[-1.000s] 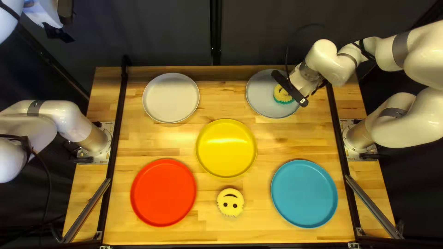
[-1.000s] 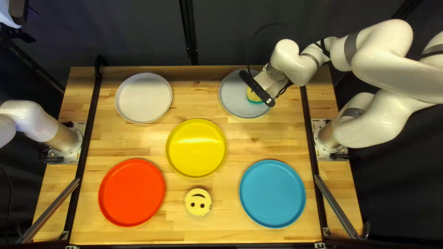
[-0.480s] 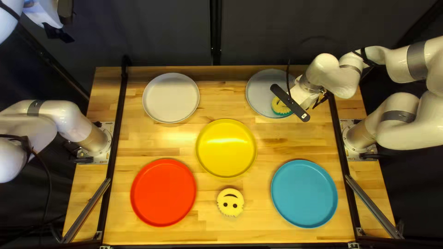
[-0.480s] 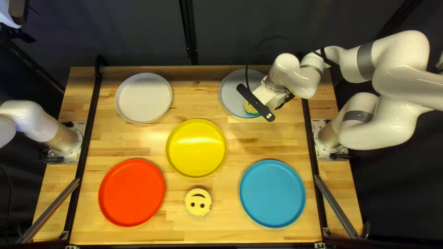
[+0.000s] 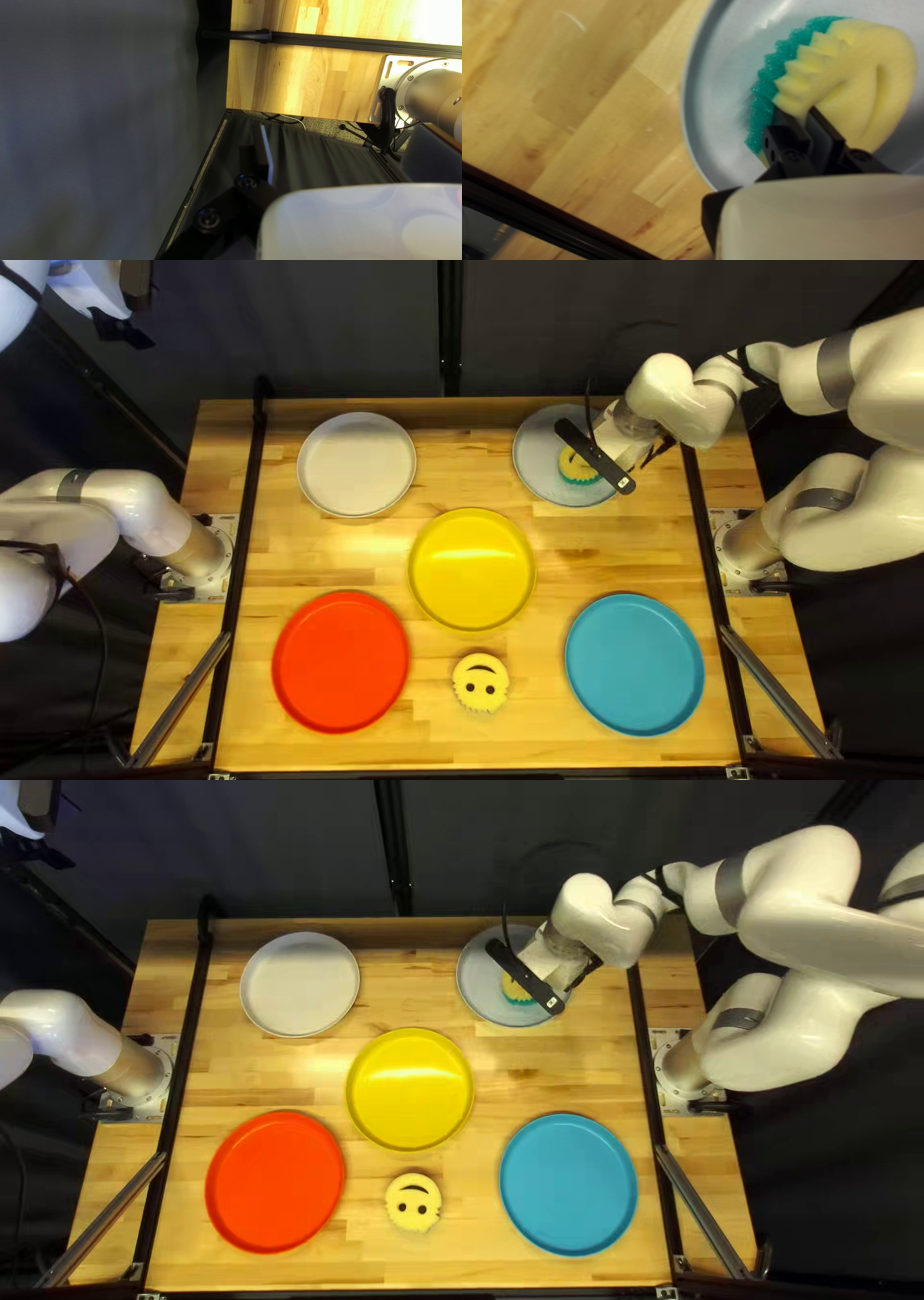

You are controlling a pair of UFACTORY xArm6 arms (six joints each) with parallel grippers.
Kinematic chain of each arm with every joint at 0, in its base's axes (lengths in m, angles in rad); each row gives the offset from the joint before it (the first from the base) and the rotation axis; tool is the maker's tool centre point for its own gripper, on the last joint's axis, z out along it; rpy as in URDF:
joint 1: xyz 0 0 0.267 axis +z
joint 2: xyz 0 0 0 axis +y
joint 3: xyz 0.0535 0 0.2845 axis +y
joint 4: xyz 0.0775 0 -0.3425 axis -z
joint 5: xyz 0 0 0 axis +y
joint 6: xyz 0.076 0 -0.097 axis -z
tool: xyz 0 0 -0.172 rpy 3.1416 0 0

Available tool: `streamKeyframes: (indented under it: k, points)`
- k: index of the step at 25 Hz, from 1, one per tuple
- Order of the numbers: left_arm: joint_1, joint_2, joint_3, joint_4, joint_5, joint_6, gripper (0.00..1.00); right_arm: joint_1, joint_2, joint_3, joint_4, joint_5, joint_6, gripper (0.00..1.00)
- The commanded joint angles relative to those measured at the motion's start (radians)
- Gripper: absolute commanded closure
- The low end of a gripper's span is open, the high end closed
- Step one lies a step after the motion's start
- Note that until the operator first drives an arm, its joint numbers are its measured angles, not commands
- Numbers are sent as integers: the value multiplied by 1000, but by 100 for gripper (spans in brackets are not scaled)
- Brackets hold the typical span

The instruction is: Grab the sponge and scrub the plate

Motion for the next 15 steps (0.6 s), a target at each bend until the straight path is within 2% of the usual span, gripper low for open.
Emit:
streamKeyframes:
  k: [1,4,9,12,15]
  points:
    - [0,0,0,0,0,0,0,-23,33,-45,-4,5,-29,100]
    - [0,0,0,0,0,0,0,-7,24,-60,-23,16,-28,100]
    - [0,0,0,0,0,0,0,91,-70,-33,-85,44,11,100]
    - [0,0,0,0,0,0,0,193,-141,-17,-115,77,35,100]
    - [0,0,0,0,0,0,0,295,-191,-16,-92,112,-39,100]
